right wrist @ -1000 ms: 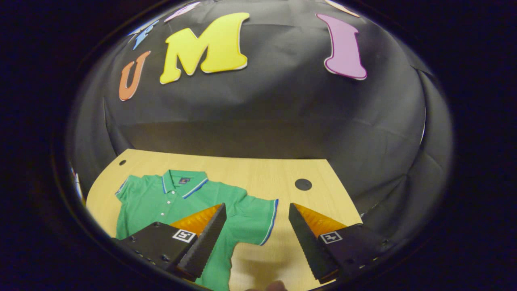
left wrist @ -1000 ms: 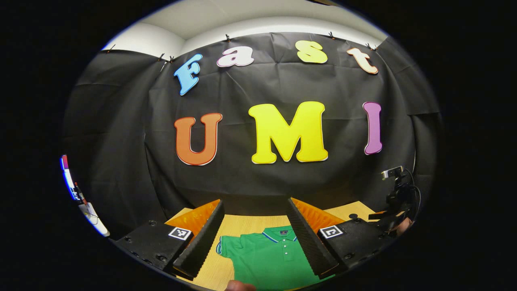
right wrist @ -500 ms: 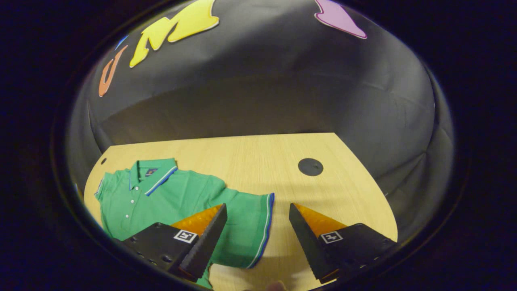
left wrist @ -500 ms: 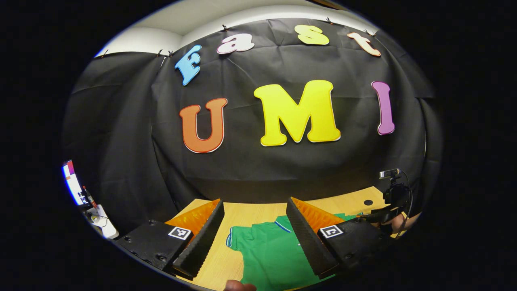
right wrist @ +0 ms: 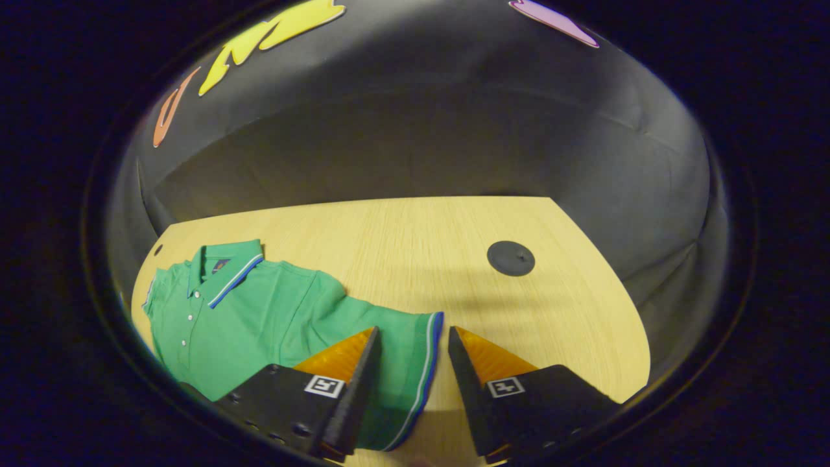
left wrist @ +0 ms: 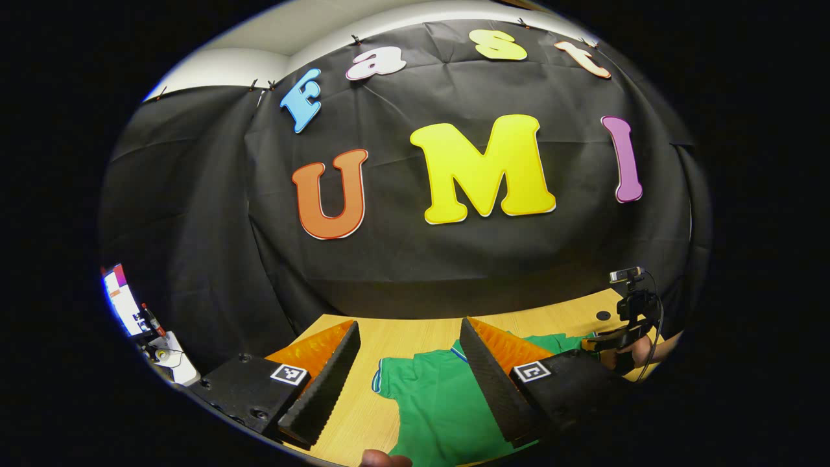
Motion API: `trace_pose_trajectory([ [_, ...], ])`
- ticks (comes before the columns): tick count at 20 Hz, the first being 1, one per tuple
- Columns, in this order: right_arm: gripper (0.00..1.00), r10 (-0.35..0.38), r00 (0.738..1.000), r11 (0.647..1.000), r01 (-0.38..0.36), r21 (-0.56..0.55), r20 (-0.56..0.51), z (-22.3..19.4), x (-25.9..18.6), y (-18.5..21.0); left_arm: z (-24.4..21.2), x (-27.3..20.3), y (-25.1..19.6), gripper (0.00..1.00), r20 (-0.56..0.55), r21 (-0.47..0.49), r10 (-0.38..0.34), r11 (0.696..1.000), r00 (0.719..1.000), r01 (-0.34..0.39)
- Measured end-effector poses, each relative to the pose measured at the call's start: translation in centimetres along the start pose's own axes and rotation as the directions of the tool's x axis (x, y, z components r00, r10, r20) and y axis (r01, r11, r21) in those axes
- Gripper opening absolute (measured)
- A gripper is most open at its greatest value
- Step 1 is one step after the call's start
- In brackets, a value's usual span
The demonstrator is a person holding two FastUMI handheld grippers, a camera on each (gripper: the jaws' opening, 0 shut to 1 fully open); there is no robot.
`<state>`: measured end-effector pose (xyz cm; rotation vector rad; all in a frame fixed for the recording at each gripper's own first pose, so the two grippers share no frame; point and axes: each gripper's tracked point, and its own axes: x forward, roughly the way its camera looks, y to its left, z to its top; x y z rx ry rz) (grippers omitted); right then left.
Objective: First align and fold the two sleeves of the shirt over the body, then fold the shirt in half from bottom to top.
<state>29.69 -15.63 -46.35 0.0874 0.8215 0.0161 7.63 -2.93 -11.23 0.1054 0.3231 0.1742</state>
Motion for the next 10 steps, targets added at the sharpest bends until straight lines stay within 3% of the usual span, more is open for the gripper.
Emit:
trace_pose_trajectory([
  [1, 0.48, 0.007, 1.000, 1.000, -0.007, 0.016, -0.003, 0.0, -0.2, 0.0, 0.0, -0.1, -0.1, 0.99, -0.001, 0.001, -0.004, 1.000, 1.000, 0.004],
  [3, 0.35, 0.028, 1.000, 0.999, -0.028, 0.040, 0.004, 0.0, -0.2, 0.1, 0.2, -0.1, -0.2, 0.99, 0.004, 0.006, -0.009, 1.000, 1.000, 0.009],
  [5, 0.08, 0.032, 0.999, 0.998, -0.032, 0.054, 0.007, 0.2, -0.2, 0.1, 0.4, -0.1, -0.2, 0.99, 0.010, 0.011, -0.011, 1.000, 1.000, 0.011],
  [6, 0.08, 0.029, 1.000, 0.998, -0.029, 0.060, -0.001, 0.3, -0.3, 0.2, 0.4, -0.1, -0.1, 0.99, 0.010, 0.013, -0.011, 1.000, 1.000, 0.011],
  [7, 0.00, 0.029, 1.000, 0.998, -0.029, 0.059, 0.003, 0.1, -0.2, 0.1, 0.3, -0.2, -0.1, 0.99, 0.009, 0.014, -0.010, 1.000, 1.000, 0.010],
  [10, 0.00, 0.028, 0.999, 0.995, -0.030, 0.093, 0.029, 1.4, -1.2, 0.4, 0.4, -0.5, 0.2, 0.99, 0.011, 0.014, -0.006, 1.000, 1.000, 0.006],
])
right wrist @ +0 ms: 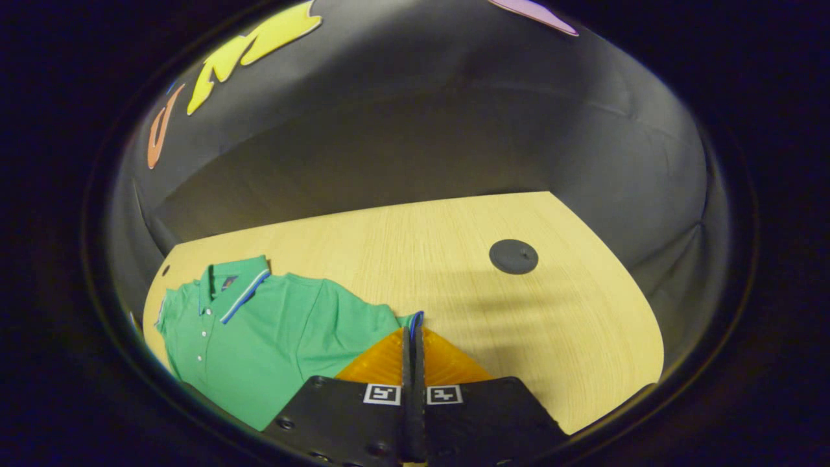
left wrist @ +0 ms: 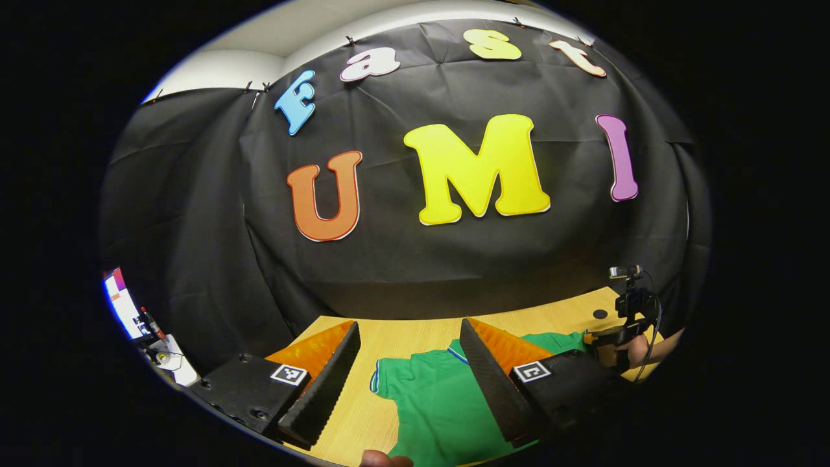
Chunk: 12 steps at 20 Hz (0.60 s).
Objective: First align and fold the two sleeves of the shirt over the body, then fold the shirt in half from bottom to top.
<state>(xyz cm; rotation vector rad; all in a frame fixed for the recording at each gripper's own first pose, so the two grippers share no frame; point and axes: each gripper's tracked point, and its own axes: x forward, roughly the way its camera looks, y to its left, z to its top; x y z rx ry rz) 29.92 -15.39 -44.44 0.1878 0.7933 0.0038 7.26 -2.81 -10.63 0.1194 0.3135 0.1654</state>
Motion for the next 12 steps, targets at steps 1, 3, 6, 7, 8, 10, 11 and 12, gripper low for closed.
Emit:
trace_pose_trajectory([
  [1, 0.00, 0.002, 1.000, 1.000, -0.003, 0.009, 0.016, 0.6, -0.5, 0.1, 0.0, -0.1, 0.2, 0.99, 0.002, -0.004, 0.003, 1.000, 1.000, -0.003],
  [3, 0.00, 0.021, 1.000, 1.000, -0.021, 0.013, 0.018, 1.0, -1.5, 0.6, 0.0, -0.2, 0.2, 0.99, 0.004, -0.018, 0.003, 1.000, 1.000, -0.003],
  [6, 0.00, -0.029, 0.999, 0.999, 0.028, -0.019, -0.015, 0.2, -1.3, -0.6, 0.1, -0.7, 0.5, 0.99, 0.013, -0.034, -0.001, 0.999, 1.000, 0.002],
  [7, 0.00, -0.056, 0.998, 0.998, 0.055, -0.033, -0.016, 0.0, -1.2, -1.1, 0.2, -0.9, 0.6, 0.99, 0.018, -0.034, -0.003, 0.999, 1.000, 0.003],
  [8, 0.00, -0.073, 0.997, 0.996, 0.072, -0.049, -0.017, 0.1, -1.0, -1.5, 0.3, -1.0, 0.9, 0.99, 0.019, -0.033, -0.002, 0.999, 1.000, 0.002],
  [10, 0.22, -0.037, 0.999, 0.998, 0.036, -0.052, -0.025, -0.1, -1.0, -0.6, 0.1, -1.1, 1.5, 0.99, 0.019, -0.035, 0.003, 0.999, 1.000, -0.002],
  [11, 0.39, -0.025, 0.999, 0.999, 0.023, -0.047, -0.038, -0.6, -0.7, -0.4, 0.1, -1.2, 1.8, 0.99, 0.018, -0.036, 0.004, 0.999, 1.000, -0.003],
  [12, 0.50, -0.027, 0.998, 0.999, 0.025, -0.038, -0.052, -0.9, -0.2, -0.5, 0.0, -1.3, 2.1, 0.99, 0.014, -0.034, 0.009, 0.999, 1.000, -0.008],
])
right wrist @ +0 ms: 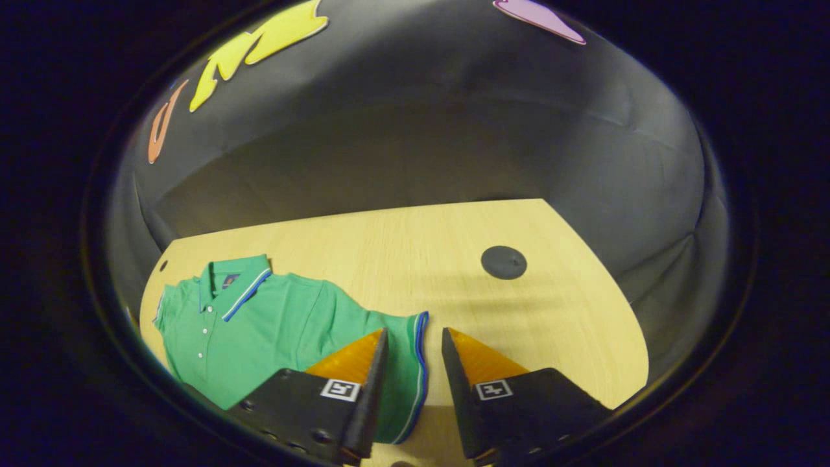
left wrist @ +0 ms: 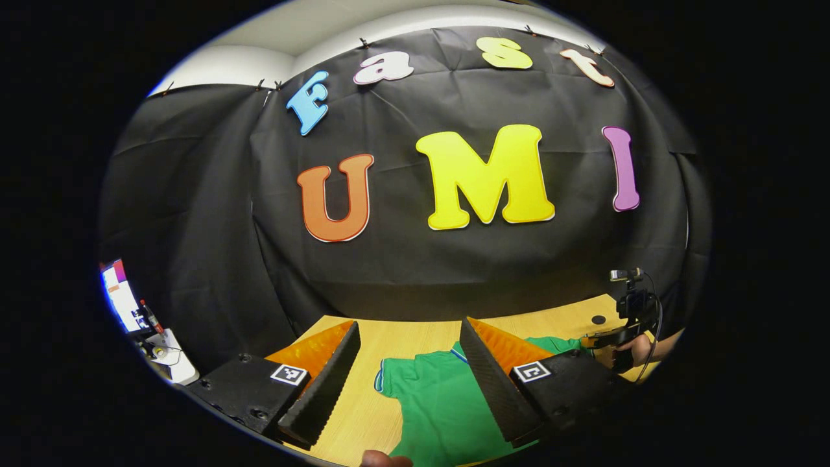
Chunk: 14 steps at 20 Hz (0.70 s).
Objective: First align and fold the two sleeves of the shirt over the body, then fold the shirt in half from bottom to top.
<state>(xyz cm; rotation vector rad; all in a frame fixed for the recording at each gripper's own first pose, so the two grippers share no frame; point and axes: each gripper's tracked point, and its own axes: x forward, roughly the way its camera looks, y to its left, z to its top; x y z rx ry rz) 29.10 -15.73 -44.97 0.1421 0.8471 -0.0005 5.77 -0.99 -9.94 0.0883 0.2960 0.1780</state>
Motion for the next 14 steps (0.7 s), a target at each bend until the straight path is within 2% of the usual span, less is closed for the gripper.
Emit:
trace_pose_trajectory([
  [2, 0.65, -0.009, 1.000, 1.000, 0.009, 0.007, -0.029, -0.8, 0.8, -0.4, 0.0, -0.1, 0.7, 0.99, 0.000, 0.003, 0.010, 1.000, 1.000, -0.010],
  [3, 0.71, -0.003, 1.000, 1.000, 0.003, 0.014, -0.005, -0.1, 1.1, -0.2, -0.2, -0.1, 1.1, 0.99, -0.001, 0.001, 0.015, 1.000, 1.000, -0.015],
  [4, 0.67, 0.007, 1.000, 1.000, -0.006, 0.022, -0.022, -0.1, 1.3, 0.0, -0.4, -0.1, 1.3, 0.99, -0.005, -0.005, 0.019, 1.000, 1.000, -0.019],
  [6, 0.67, -0.013, 0.999, 1.000, 0.012, -0.015, -0.032, -0.1, 2.2, -0.2, -1.0, -0.1, 1.5, 0.99, -0.020, -0.023, 0.024, 0.999, 1.000, -0.025],
  [8, 0.57, -0.028, 0.999, 0.995, 0.025, -0.094, -0.032, -0.1, 1.8, -0.5, -1.6, 0.1, 1.4, 0.99, -0.039, -0.033, 0.025, 0.999, 0.999, -0.027],
  [10, 0.49, -0.040, 0.998, 0.994, 0.035, -0.102, -0.042, -0.5, 1.9, 0.0, -1.5, 0.1, 1.3, 0.99, -0.038, -0.034, 0.019, 0.999, 0.999, -0.020],
  [11, 0.49, -0.042, 0.998, 0.993, 0.037, -0.109, -0.046, -0.6, 1.8, 0.0, -1.4, 0.2, 1.3, 0.99, -0.036, -0.030, 0.017, 0.999, 0.999, -0.018],
  [12, 0.49, -0.013, 0.999, 0.994, 0.008, -0.108, -0.043, -0.8, 1.5, 0.7, -1.4, 0.3, 1.2, 0.99, -0.033, -0.026, 0.014, 1.000, 0.999, -0.015],
  [13, 0.36, -0.026, 0.999, 0.990, 0.023, -0.137, -0.022, -0.7, 1.6, 0.8, -1.3, 0.4, 1.2, 0.99, -0.030, -0.022, 0.012, 1.000, 0.999, -0.012],
  [14, 0.23, -0.004, 1.000, 0.983, 0.002, -0.185, -0.011, -0.6, 2.0, 1.3, -1.3, 0.4, 1.1, 0.99, -0.028, -0.017, 0.011, 1.000, 1.000, -0.012],
])
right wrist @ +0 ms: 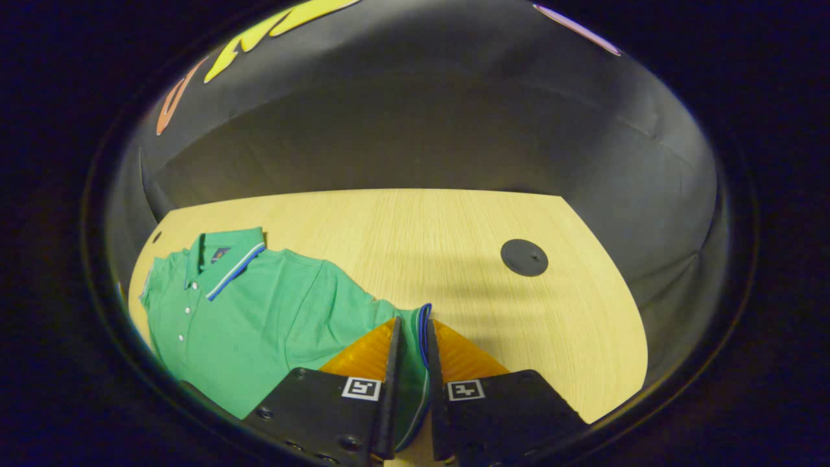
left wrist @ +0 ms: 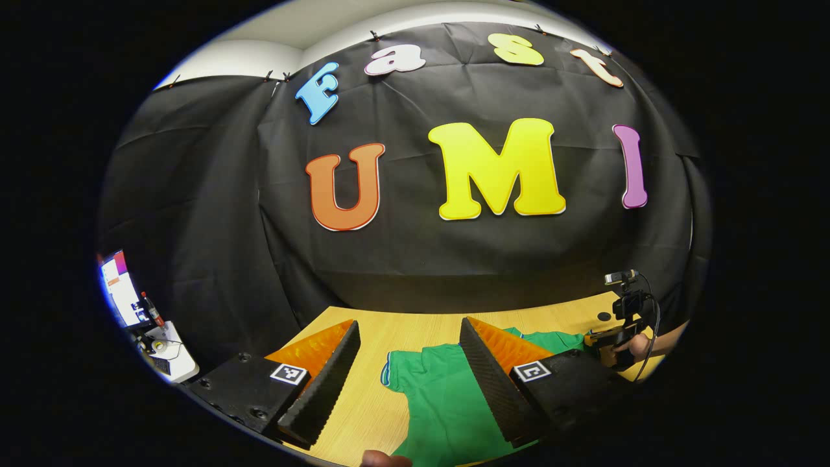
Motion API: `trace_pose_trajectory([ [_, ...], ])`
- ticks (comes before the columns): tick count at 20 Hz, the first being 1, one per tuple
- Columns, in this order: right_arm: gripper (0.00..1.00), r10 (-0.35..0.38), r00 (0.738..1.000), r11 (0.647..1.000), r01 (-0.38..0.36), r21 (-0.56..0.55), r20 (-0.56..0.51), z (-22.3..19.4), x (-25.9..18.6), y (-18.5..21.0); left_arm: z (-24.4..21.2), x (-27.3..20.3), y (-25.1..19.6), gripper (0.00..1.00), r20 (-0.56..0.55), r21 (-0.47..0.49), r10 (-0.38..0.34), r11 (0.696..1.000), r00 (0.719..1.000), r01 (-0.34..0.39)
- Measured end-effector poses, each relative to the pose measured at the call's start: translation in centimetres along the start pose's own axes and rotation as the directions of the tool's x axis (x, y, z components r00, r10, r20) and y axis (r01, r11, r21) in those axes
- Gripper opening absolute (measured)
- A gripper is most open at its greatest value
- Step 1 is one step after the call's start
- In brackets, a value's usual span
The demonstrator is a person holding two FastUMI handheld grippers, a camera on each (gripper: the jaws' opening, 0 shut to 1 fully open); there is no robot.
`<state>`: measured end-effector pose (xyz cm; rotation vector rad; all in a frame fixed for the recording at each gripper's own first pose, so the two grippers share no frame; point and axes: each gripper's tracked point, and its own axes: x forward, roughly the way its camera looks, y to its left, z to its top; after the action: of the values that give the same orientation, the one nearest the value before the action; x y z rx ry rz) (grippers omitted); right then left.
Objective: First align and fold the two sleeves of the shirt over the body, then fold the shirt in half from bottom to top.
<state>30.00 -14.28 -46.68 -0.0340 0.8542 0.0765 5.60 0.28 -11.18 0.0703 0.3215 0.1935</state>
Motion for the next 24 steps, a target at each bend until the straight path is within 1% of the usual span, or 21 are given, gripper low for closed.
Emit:
trace_pose_trajectory([
  [2, 0.02, -0.036, 0.999, 0.994, 0.039, -0.101, 0.028, 0.1, -0.4, 0.1, 0.2, 0.1, 0.2, 0.99, 0.006, 0.013, -0.002, 1.000, 1.000, 0.001],
  [3, 0.01, -0.043, 0.999, 0.990, 0.047, -0.133, 0.032, 0.1, -0.5, 0.2, 0.4, 0.1, 0.4, 0.99, 0.012, 0.020, 0.000, 1.000, 1.000, 0.000],
  [5, 0.02, -0.036, 0.999, 0.991, 0.040, -0.131, 0.031, 0.6, -0.6, 0.4, 0.6, 0.2, 0.9, 0.99, 0.020, 0.033, 0.006, 0.999, 1.000, -0.007],
  [6, 0.00, -0.028, 0.999, 0.993, 0.032, -0.112, 0.037, 1.1, -1.0, 0.5, 0.7, 0.3, 1.1, 0.99, 0.021, 0.037, 0.009, 0.999, 1.000, -0.010],
  [8, 0.00, 0.000, 0.998, 0.997, 0.004, -0.079, 0.061, 2.4, -1.9, 1.1, 0.5, 0.5, 1.3, 0.99, 0.019, 0.032, 0.013, 0.999, 1.000, -0.014],
  [11, 0.00, 0.046, 0.996, 0.998, -0.043, -0.047, 0.073, 3.7, -3.9, 2.6, 0.2, 0.6, 1.2, 0.99, 0.019, 0.013, 0.004, 1.000, 1.000, -0.004],
  [15, 0.00, 0.076, 0.993, 0.997, -0.075, -0.008, 0.089, 5.9, -5.8, 5.1, 0.2, 0.7, 1.3, 0.99, 0.025, -0.013, -0.007, 1.000, 1.000, 0.008],
  [18, 0.00, 0.090, 0.991, 0.995, -0.093, 0.031, 0.100, 7.8, -6.8, 8.3, 0.1, 0.6, 2.3, 0.99, 0.030, -0.028, 0.000, 1.000, 1.000, 0.001],
  [20, 0.02, 0.106, 0.989, 0.993, -0.110, 0.031, 0.102, 8.7, -7.3, 10.4, 0.2, 0.3, 3.4, 0.99, 0.039, -0.026, 0.016, 1.000, 0.999, -0.015],
  [21, 0.00, 0.115, 0.988, 0.992, -0.119, 0.030, 0.099, 9.0, -7.6, 11.7, 0.2, 0.2, 4.1, 0.99, 0.045, -0.029, 0.024, 0.999, 0.999, -0.023],
  [23, 0.00, 0.134, 0.987, 0.990, -0.137, 0.026, 0.089, 9.6, -8.1, 14.3, 0.4, 0.1, 5.4, 0.99, 0.055, -0.041, 0.042, 0.998, 0.998, -0.040],
  [24, 0.02, 0.141, 0.987, 0.989, -0.144, 0.025, 0.080, 9.8, -8.2, 15.6, 0.3, 0.0, 6.1, 0.99, 0.057, -0.048, 0.049, 0.998, 0.997, -0.046],
])
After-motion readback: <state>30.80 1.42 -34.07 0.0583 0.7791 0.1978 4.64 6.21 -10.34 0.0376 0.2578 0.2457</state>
